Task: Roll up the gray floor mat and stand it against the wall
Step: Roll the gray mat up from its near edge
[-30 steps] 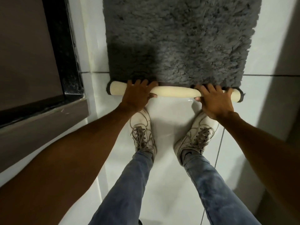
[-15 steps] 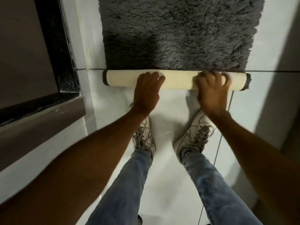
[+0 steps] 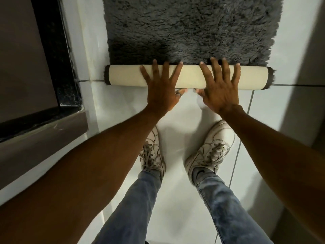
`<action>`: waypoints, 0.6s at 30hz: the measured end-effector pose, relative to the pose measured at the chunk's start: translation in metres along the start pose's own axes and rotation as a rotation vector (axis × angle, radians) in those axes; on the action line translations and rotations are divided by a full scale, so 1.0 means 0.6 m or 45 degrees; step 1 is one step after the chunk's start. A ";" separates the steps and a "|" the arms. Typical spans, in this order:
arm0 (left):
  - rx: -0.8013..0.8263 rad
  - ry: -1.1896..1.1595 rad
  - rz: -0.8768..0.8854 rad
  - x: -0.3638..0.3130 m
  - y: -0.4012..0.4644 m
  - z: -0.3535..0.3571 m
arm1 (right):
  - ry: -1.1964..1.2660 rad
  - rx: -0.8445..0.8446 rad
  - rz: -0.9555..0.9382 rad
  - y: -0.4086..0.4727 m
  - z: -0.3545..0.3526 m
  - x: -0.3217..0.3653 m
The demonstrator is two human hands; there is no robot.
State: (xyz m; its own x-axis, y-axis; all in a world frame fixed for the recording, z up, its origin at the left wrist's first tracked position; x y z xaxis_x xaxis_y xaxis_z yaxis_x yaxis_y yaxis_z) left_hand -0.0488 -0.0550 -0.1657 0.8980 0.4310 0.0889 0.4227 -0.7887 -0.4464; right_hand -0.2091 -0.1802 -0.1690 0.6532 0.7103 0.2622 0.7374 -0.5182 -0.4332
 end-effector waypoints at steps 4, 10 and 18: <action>-0.032 0.046 0.030 0.011 -0.001 -0.011 | 0.042 -0.094 0.016 -0.007 -0.023 0.011; 0.182 0.078 0.210 0.006 -0.035 -0.040 | 0.109 0.128 0.086 -0.060 -0.042 0.021; 0.546 -0.106 0.283 0.020 0.036 -0.093 | 0.382 0.693 0.255 0.025 -0.117 -0.004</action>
State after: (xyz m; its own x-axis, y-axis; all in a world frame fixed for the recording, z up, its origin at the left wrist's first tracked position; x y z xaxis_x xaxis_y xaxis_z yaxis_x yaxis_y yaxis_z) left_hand -0.0220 -0.0913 -0.1246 0.9406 0.3200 -0.1137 0.1179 -0.6217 -0.7743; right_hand -0.1875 -0.2232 -0.1158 0.8466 0.4205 0.3263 0.4555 -0.2554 -0.8528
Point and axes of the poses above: each hand's wrist, its own y-axis towards the middle knuckle, its own z-axis out of the palm, x = y × z, the point moved 2 cm from there along y, towards the middle knuckle, and after that the axes turned 8 degrees about y, right-handed, at the moved point
